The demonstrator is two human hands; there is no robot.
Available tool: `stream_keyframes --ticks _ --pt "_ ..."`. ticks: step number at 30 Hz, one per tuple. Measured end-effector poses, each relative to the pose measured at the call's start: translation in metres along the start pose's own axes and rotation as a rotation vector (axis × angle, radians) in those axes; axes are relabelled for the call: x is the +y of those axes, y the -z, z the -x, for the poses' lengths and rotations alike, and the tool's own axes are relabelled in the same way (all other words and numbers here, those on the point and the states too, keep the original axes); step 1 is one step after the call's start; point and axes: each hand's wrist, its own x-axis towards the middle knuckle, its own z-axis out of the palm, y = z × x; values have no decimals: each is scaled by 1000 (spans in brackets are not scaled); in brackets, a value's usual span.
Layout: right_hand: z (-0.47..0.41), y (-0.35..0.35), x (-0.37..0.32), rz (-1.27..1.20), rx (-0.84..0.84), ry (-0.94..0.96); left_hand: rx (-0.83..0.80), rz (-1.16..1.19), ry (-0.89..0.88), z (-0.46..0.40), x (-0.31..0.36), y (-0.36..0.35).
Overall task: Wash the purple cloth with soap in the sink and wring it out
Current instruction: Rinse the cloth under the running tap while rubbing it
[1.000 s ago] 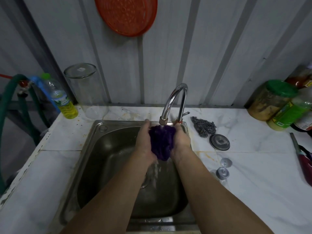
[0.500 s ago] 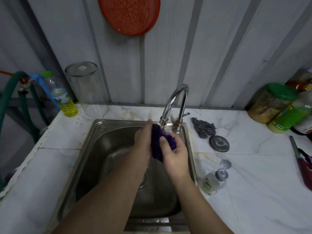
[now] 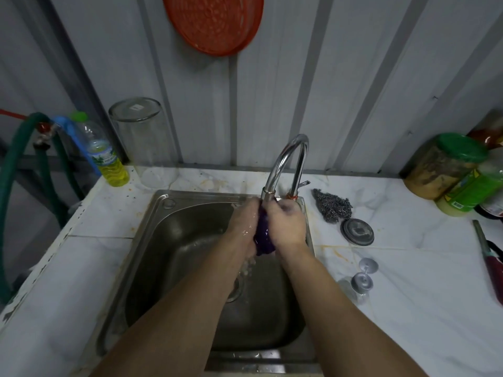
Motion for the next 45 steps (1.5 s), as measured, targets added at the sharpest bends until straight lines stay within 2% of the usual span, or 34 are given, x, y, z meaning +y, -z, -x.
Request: stream_keyframes --ticks 4,6,9,12,15,19,21,24,26,30,33,36,38,40,42,44,45 --pt "-10 11 9 -425 -106 -434 -41 -77 -79 7 0 -3" --pt "-5 17 18 -541 -219 -513 -38 -77 -76 10 -1 -4" --pt "8 20 22 -577 -335 -429 70 -45 17 7 4 0" --pt "26 14 23 -607 -244 -176 177 -28 12 -1 12 5" --pt "49 7 29 -326 -88 176 249 -76 -33 -8 13 10" --pt "61 1 32 -14 -94 351 142 -19 -23 -3 3 10" --pt "55 0 29 42 -101 327 93 -7 -17 0 -3 10" --pt "44 -2 27 -69 -133 245 105 -78 -21 0 -5 9" --pt "35 -6 27 -130 -58 207 145 -105 -34 1 -5 8" --pt "21 -11 25 -167 80 107 112 -118 -94 2 -7 5" --pt "17 -12 23 -223 117 -55 170 -178 -181 0 -9 5" --pt "13 -11 25 -406 15 -332 216 -257 -314 1 -15 6" --pt "11 -7 24 -491 -87 -431 213 -263 -394 4 -21 7" --pt "7 -1 24 -530 -140 -436 179 -233 -446 6 -23 8" --pt "2 6 24 -631 -122 -384 88 -118 -437 9 -22 11" --pt "1 11 21 -678 -90 -302 11 -88 -347 8 -23 15" --pt "4 12 21 -651 -87 -231 -3 -131 -237 9 -22 17"
